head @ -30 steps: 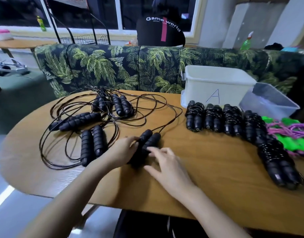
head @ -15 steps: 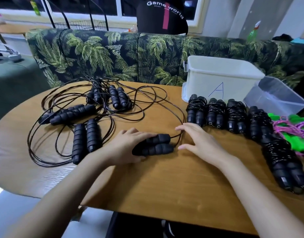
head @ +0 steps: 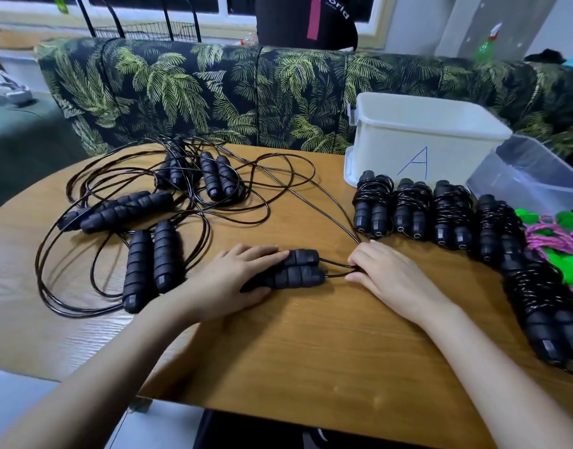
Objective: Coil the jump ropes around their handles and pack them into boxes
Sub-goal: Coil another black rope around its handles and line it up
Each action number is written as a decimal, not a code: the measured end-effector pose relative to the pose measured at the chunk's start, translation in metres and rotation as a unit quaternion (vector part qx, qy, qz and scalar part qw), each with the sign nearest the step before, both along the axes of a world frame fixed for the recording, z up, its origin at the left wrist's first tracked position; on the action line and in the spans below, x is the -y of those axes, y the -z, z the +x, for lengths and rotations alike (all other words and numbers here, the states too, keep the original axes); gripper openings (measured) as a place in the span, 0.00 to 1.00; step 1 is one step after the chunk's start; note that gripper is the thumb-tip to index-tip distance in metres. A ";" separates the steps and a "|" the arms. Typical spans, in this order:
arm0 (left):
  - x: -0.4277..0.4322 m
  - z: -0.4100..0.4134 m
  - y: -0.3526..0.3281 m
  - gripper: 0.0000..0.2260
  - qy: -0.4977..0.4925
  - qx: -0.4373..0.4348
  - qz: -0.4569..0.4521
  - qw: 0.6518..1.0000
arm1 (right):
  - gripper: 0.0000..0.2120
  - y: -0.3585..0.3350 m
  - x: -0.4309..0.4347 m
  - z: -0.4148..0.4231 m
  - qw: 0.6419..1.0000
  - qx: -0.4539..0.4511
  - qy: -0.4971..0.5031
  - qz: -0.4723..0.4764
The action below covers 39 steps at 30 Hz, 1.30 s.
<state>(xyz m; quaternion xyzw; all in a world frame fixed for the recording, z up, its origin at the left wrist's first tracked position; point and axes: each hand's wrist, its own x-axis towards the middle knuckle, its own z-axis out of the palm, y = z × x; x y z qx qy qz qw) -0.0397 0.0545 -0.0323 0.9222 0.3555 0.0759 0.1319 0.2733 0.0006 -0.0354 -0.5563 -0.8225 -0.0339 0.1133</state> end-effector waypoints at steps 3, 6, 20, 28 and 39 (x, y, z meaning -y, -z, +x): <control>0.002 0.000 0.001 0.31 -0.005 -0.003 0.002 1.000 | 0.21 0.005 0.007 -0.001 0.994 0.049 0.014 0.101; 0.002 0.001 0.002 0.31 -0.014 -0.012 0.005 1.000 | 0.26 0.005 0.018 0.002 0.985 0.047 0.066 0.153; 0.011 0.005 0.009 0.20 -0.055 0.180 0.014 0.982 | 0.10 0.018 0.029 0.010 0.987 -0.025 0.076 0.137; 0.015 0.011 0.012 0.16 -0.108 0.225 0.021 0.968 | 0.16 0.022 0.049 -0.016 0.973 0.044 0.089 0.207; 0.016 0.017 0.016 0.12 -0.115 0.266 0.028 0.957 | 0.14 0.028 0.091 -0.134 0.976 -0.022 0.000 0.216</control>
